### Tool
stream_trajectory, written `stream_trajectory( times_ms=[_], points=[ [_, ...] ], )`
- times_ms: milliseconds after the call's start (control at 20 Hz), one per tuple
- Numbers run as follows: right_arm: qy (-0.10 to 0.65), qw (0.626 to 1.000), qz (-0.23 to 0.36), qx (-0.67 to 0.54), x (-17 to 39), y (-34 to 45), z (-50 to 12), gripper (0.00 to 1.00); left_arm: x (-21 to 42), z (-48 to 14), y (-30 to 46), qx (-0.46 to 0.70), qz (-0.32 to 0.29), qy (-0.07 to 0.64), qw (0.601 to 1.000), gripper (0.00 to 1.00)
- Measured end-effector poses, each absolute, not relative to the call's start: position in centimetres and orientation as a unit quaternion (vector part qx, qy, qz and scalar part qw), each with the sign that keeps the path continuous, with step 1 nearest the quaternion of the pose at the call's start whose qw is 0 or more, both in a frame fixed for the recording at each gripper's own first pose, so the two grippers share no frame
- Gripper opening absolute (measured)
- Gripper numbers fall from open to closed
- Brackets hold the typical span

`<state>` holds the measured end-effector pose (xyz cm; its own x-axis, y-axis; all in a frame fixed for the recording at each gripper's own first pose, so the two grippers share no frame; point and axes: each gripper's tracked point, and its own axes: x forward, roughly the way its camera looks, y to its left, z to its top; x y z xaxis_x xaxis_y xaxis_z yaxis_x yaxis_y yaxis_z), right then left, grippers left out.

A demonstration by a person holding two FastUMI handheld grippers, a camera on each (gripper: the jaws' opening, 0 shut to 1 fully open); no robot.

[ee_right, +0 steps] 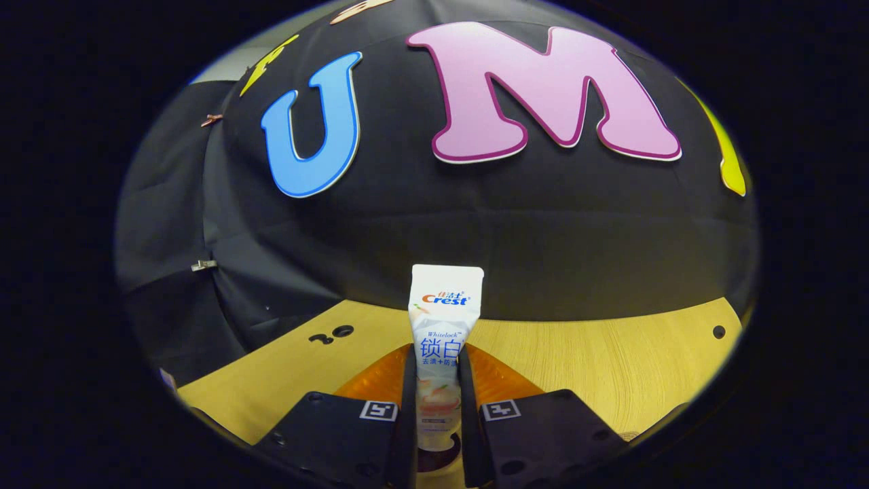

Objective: Put the toothbrush and toothpaste on the desktop into the cup, then pick up the cup and place it on the coaster on the desktop.

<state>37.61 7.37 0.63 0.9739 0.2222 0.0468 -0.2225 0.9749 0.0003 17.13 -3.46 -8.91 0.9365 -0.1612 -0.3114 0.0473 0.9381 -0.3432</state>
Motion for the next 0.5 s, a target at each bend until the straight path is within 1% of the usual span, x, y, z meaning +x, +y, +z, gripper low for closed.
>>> stream_trajectory(
  times_ms=[150,350,400,500],
  points=[
    [-0.019,0.992,0.123,0.003,37.5,7.9,-0.8,0.31,17.4,-9.1,-3.8,-0.175,-0.058,0.166,0.969,0.06],
    [0.003,0.992,0.129,-0.005,36.7,8.3,-3.2,0.35,17.4,-9.5,-4.2,-0.169,-0.06,0.171,0.969,0.06],
    [0.012,0.991,0.137,0.003,36.6,8.6,-4.0,0.37,17.4,-9.4,-4.5,-0.168,-0.063,0.171,0.969,0.06],
    [0.016,0.991,0.134,0.006,36.0,8.4,-4.4,0.51,17.6,-9.5,-4.8,-0.165,-0.066,0.172,0.969,0.06]
  ],
)
